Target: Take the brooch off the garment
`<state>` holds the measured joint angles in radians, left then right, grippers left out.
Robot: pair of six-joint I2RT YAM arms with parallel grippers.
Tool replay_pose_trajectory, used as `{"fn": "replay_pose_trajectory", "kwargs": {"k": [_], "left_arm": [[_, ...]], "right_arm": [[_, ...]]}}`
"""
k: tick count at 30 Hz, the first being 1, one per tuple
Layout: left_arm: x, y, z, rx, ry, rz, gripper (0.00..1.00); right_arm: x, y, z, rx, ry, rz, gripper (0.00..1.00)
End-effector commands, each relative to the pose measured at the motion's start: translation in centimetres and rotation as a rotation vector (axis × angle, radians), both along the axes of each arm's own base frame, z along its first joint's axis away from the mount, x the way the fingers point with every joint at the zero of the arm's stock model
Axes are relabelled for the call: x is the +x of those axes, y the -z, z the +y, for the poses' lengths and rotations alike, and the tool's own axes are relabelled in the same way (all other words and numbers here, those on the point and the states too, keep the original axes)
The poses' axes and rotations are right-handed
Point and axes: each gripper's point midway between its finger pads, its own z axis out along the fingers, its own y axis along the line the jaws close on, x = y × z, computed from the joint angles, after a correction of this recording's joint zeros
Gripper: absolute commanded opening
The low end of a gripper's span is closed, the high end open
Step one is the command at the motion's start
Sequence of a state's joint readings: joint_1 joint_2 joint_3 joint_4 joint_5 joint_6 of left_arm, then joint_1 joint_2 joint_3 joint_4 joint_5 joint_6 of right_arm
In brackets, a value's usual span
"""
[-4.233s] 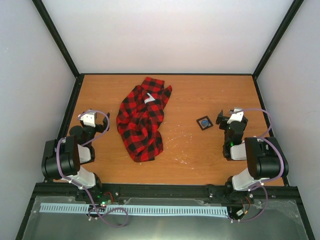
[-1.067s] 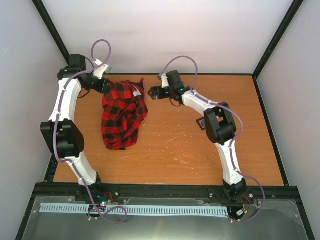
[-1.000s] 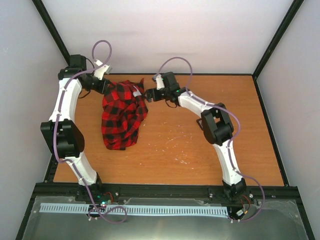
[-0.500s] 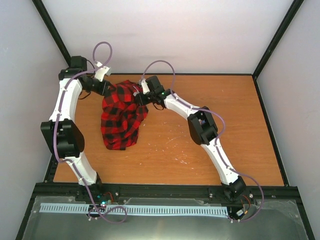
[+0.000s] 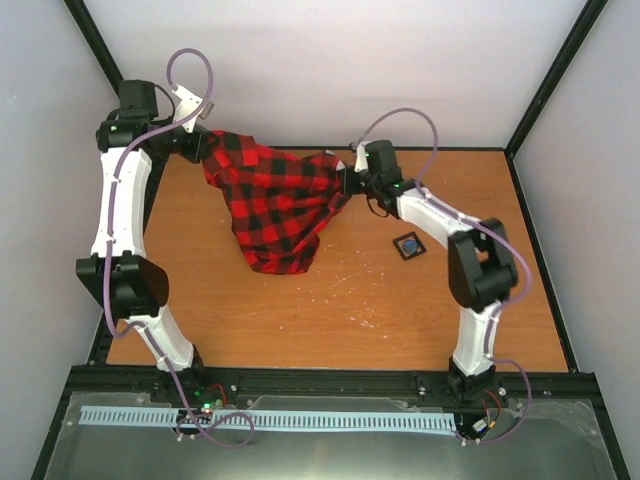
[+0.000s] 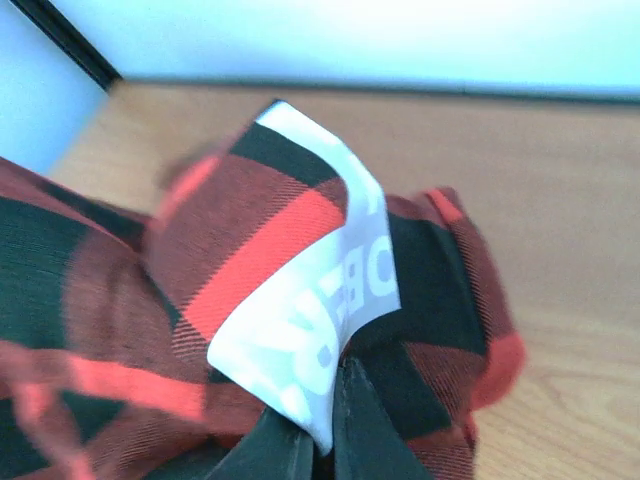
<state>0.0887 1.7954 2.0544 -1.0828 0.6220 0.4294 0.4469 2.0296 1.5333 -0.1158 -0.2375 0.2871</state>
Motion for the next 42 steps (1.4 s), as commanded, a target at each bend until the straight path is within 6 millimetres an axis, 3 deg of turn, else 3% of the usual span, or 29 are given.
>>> {"fn": "replay_pose_trajectory", "kwargs": {"k": [1, 7, 10, 15, 18, 20, 26, 29, 32, 34, 40, 42], "left_arm": [[1.2, -4.3, 1.9, 0.084, -0.109, -0.161, 0.01], [3.0, -4.7, 5.3, 0.2, -0.288, -0.224, 0.01], [2.5, -7.7, 6.2, 0.226, -0.342, -0.317, 0.01], [-0.2, -14.4, 6.1, 0.215, -0.365, -0.527, 0.01], [-1.5, -18.0, 5.3, 0.192, -0.338, -0.617, 0.01], [-1.7, -19.4, 4.9, 0.176, -0.323, -0.648, 0.01], [1.5, -20.0, 5.6, 0.178, -0.35, -0.665, 0.01], [2.7, -20.2, 6.4, 0.182, -0.396, -0.688, 0.01], [2.9, -19.0, 5.8, 0.171, -0.36, -0.664, 0.01], [2.6, -17.5, 5.3, 0.172, -0.321, -0.623, 0.01], [1.7, -11.8, 4.6, 0.198, -0.259, -0.511, 0.02], [0.9, -10.3, 4.2, 0.206, -0.229, -0.501, 0.03]], "right_arm": [[-2.1, -11.2, -0.2, 0.14, 0.0, -0.269, 0.03], [-5.2, -17.6, -1.2, 0.197, -0.04, -0.371, 0.03], [-7.1, -22.1, -1.6, 0.241, -0.072, -0.455, 0.03], [-10.3, -28.7, -2.6, 0.287, -0.104, -0.579, 0.03], [-11.1, -32.6, -3.8, 0.275, -0.073, -0.666, 0.02], [-10.8, -34.1, -4.1, 0.245, -0.059, -0.704, 0.03], [-7.6, -35.5, -4.5, 0.159, 0.018, -0.73, 0.03], [-7.4, -36.0, -4.5, 0.169, 0.029, -0.745, 0.03], [-7.9, -34.6, -3.7, 0.169, -0.012, -0.7, 0.03], [-9.2, -33.4, -2.6, 0.174, -0.065, -0.665, 0.03], [-16.3, -31.0, 1.9, 0.196, -0.243, -0.577, 0.03], [-17.6, -30.4, 2.5, 0.205, -0.259, -0.528, 0.03]]}}
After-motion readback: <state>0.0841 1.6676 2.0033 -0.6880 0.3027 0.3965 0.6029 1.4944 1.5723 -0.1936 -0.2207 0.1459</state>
